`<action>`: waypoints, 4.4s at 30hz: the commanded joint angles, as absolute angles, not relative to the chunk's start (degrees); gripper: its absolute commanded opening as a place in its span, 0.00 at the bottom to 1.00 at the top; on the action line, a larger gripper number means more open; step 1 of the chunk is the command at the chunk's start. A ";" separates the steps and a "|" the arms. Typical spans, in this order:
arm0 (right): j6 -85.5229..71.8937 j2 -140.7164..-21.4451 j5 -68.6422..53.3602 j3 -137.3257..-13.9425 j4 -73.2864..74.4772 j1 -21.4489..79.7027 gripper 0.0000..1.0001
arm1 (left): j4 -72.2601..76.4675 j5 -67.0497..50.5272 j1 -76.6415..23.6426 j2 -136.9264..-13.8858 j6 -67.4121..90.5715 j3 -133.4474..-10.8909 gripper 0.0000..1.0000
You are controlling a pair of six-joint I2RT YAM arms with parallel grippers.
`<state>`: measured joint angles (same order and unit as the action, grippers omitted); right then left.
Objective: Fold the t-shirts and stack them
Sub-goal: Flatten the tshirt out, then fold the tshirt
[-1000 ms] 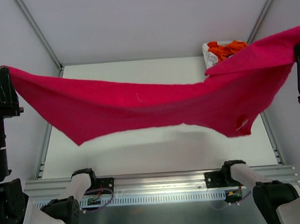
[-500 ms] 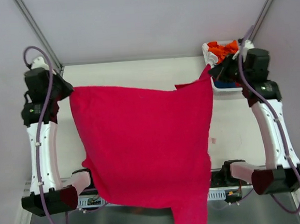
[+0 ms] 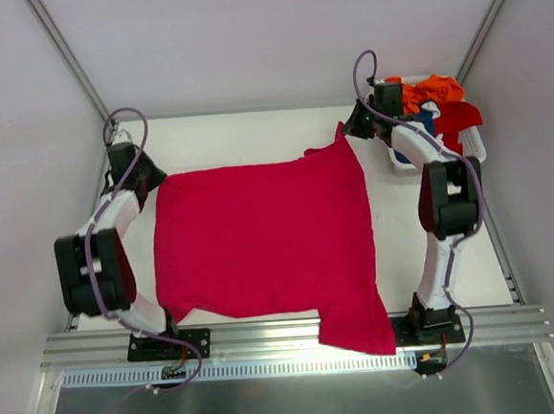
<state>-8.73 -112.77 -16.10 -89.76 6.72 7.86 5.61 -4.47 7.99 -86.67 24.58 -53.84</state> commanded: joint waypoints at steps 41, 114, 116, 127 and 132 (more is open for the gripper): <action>-7.21 -112.69 -8.26 -100.39 4.14 10.81 0.00 | 19.69 -23.37 16.52 -103.89 1.59 -72.78 0.00; 24.61 -132.09 -16.35 -117.77 38.14 23.02 0.66 | -6.33 -23.03 13.97 -84.20 15.12 -61.35 0.89; 25.05 -132.89 -16.35 -118.21 38.32 23.29 0.66 | -6.50 -23.03 13.97 -84.20 14.68 -61.44 0.89; 23.99 -135.01 -12.05 -120.94 37.62 23.82 0.07 | -7.73 -22.50 14.06 -83.94 12.39 -63.02 0.89; 24.08 -130.62 -10.28 -120.50 37.53 23.99 0.00 | -7.82 -22.94 14.06 -83.85 12.48 -63.37 0.90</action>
<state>23.16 -136.73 -12.14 -118.34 37.21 23.81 -6.76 -22.87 13.93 -86.13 13.65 -61.41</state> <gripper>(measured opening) 0.019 0.895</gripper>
